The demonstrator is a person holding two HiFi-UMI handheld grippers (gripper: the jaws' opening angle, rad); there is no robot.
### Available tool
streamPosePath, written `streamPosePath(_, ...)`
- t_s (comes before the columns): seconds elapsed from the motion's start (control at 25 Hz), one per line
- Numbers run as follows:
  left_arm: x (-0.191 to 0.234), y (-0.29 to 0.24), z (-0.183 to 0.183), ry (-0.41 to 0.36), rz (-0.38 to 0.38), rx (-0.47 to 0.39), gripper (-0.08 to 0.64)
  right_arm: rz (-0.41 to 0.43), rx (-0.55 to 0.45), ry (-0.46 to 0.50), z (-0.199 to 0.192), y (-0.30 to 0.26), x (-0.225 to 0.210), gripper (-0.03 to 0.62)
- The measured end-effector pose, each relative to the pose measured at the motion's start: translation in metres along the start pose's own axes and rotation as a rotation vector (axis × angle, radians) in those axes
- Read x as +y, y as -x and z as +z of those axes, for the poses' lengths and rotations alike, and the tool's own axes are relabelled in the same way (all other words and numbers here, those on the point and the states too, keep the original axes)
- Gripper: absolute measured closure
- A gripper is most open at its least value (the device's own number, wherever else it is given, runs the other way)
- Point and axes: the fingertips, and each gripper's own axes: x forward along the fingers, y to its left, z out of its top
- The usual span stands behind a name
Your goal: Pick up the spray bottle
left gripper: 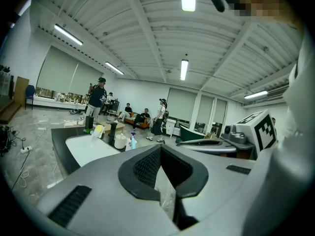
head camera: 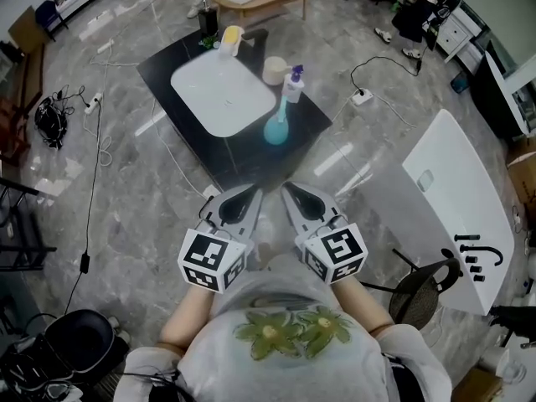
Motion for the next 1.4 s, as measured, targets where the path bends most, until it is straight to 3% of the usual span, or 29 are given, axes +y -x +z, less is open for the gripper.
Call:
streamPosePath(0.84,0.054,-0.069,0.018,0.021,0.059,0.014,0.551,0.021,0.053,-0.008,0.006,-0.074,-0.066,0.566)
streamPosePath(1.4,0.075,-0.105,0.021,0.035,0.078,0.021,0.551,0.040,0.147,0.002,-0.010,-0.109,-0.097,0.565)
